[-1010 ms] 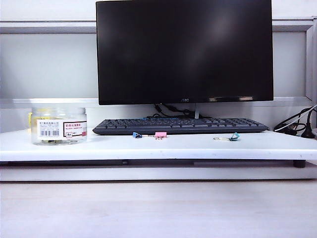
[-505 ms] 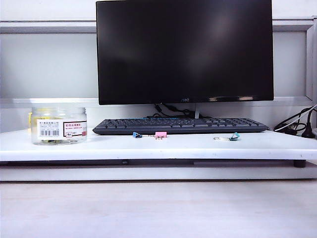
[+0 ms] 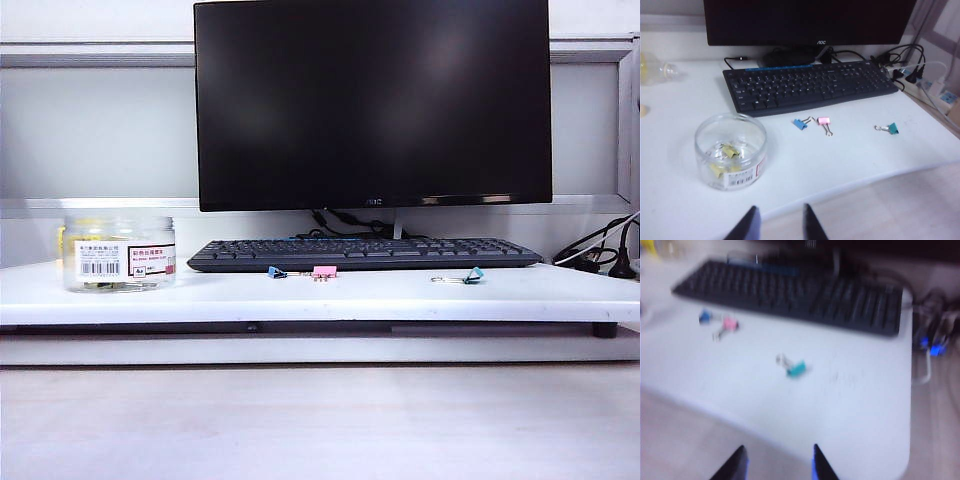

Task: Pick up the clips with the largest number of clips of the same color on the table and place them in a round transparent plastic box.

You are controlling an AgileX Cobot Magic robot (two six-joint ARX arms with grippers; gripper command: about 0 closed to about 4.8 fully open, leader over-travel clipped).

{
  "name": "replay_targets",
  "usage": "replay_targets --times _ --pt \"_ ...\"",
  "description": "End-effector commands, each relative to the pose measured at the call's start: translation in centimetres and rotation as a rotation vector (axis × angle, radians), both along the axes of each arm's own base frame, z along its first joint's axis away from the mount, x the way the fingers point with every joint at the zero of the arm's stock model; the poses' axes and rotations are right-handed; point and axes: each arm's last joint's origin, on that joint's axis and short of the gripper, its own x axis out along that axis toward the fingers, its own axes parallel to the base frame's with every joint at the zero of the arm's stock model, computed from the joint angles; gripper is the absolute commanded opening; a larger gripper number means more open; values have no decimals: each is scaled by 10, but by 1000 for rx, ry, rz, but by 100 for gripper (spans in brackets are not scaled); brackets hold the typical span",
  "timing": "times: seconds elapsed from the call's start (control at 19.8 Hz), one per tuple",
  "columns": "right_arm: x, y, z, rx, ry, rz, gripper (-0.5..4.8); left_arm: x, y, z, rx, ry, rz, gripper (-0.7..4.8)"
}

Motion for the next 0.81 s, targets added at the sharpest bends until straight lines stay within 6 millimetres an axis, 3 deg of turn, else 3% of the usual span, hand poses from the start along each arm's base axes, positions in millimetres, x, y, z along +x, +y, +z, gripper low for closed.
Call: replay_targets --times 0.05,0.45,0.81 --pt "1 -1 7 46 -53 -67 171 11 -4 -17 -31 -22 1 121" --pt "6 -1 -21 37 11 -115 171 29 -8 -77 21 29 85 121" --pt "8 0 -42 37 50 -119 171 31 -7 -106 104 83 107 121"
